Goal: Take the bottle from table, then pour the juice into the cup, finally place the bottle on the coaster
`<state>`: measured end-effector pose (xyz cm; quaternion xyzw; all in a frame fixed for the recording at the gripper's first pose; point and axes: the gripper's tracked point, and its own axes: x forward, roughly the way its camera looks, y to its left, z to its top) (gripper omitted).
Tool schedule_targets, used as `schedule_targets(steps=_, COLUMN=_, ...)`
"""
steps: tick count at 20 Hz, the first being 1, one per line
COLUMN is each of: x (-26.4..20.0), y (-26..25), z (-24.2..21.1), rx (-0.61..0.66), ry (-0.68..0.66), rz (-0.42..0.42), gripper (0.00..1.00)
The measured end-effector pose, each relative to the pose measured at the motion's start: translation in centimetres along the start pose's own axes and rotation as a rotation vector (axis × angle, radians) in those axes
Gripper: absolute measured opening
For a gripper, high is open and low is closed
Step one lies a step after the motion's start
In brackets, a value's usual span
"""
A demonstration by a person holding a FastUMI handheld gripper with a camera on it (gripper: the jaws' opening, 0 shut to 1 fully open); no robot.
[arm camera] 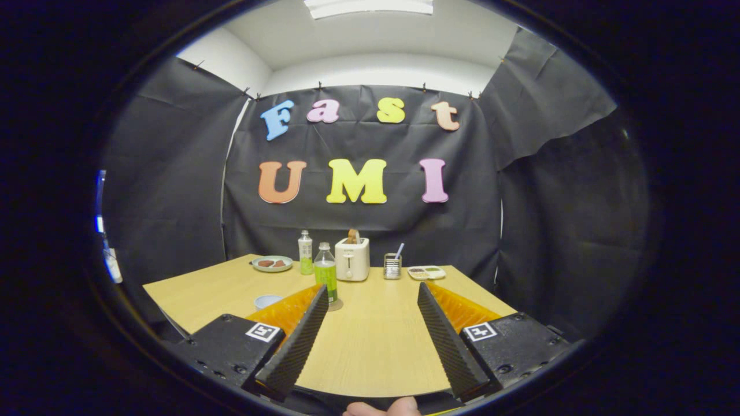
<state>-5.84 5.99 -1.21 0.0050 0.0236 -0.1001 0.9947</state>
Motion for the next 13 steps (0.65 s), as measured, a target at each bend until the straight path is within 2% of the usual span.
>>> schedule_targets(steps=5, x=-0.79, y=-0.4, z=0.32, rx=0.036, ry=-0.01, rz=-0.002, gripper=0.99)
schedule_targets(steps=13, x=-0.85, y=0.08, z=0.92, rx=0.018, ry=-0.035, rz=-0.016, gripper=0.99)
